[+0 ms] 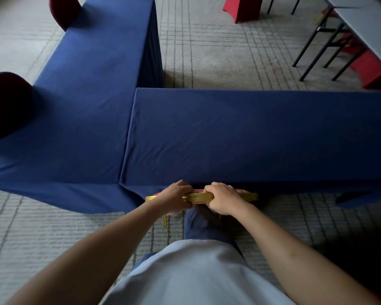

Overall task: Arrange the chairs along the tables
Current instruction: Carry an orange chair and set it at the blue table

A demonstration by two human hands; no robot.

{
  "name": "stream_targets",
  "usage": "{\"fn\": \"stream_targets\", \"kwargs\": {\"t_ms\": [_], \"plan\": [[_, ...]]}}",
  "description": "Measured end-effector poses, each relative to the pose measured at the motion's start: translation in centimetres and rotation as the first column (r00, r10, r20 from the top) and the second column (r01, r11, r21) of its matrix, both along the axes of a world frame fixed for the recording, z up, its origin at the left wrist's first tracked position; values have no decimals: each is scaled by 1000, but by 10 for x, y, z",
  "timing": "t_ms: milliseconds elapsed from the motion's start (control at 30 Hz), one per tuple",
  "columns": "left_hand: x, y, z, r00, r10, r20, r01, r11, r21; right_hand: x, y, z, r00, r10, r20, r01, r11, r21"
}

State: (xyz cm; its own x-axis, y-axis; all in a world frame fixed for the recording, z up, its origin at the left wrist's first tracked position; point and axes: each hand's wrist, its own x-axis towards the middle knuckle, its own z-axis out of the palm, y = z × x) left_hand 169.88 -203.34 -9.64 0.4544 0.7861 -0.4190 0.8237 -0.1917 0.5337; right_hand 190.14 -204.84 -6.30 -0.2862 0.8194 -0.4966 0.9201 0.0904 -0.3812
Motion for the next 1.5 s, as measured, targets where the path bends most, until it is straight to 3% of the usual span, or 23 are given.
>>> {"fn": "stream_targets", "kwargs": {"t_ms": [467, 767, 900, 1133, 1500], "plan": [[4, 19, -18, 986, 27, -162, -38, 997, -63, -1, 27, -26, 1000, -16, 20, 16, 1000, -21], [18, 12, -32, 974, 17, -225, -36, 996, -80, 13, 16, -47, 993, -112, 24, 113, 992, -52], [20, 8, -33, 975, 65, -212, -81, 994, -68, 21, 5, -53, 980, -196, -42, 195, 981, -18], [20, 0, -25, 949, 248, -193, -277, 950, -143, 26, -15, -57, 903, -427, 52, 428, 904, -4], [20, -20, -40, 917, 362, -167, -381, 920, -94, 20, -19, -51, 872, -477, 111, 486, 871, -75]]}}
